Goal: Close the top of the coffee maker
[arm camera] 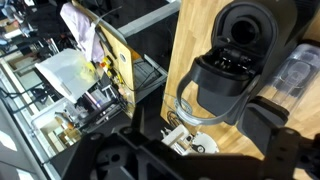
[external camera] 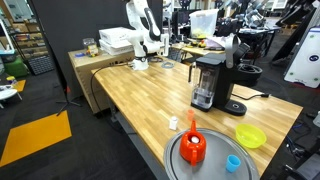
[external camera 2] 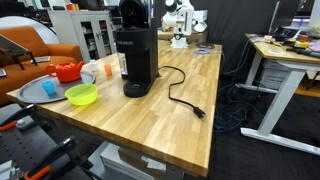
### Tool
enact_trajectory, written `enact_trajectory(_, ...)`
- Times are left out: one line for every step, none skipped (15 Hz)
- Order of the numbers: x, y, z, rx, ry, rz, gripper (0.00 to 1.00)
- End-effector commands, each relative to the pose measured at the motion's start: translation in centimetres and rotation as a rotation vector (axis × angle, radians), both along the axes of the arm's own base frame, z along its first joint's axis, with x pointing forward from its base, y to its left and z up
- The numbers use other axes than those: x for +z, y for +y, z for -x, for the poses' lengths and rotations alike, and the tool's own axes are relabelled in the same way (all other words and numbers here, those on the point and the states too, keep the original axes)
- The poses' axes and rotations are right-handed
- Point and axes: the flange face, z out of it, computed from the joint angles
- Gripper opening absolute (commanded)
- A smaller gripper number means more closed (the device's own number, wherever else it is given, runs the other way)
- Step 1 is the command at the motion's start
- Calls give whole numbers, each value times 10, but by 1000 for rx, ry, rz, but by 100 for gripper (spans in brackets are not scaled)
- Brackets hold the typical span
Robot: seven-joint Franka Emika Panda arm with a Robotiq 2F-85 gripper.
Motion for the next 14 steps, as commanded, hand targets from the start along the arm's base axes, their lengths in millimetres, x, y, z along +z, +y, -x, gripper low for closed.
enact_trajectory(1,21,-28,106,-35,108,100)
enact_trajectory(1,25,-33,137,-50,142,100)
enact_trajectory(1,28,-38,162,-69,186,100)
enact_trajectory(2,29,-43,175,-86,217,100)
enact_trajectory(-1,28,-31,150,-57,164,100)
enact_trajectory(-1,28,-36,157,-66,184,100)
enact_trajectory(-1,27,-38,160,-68,194,100)
enact_trajectory(-1,28,-40,163,-68,198,100)
enact_trajectory(-1,28,-40,164,-69,199,100)
enact_trajectory(-1,29,-40,165,-69,199,100)
enact_trajectory(-1,29,-40,165,-69,200,100)
enact_trajectory(-1,29,-40,165,-69,200,100)
enact_trajectory(-1,29,-40,165,-69,200,100)
enact_trajectory(-1,29,-40,165,-69,200,100)
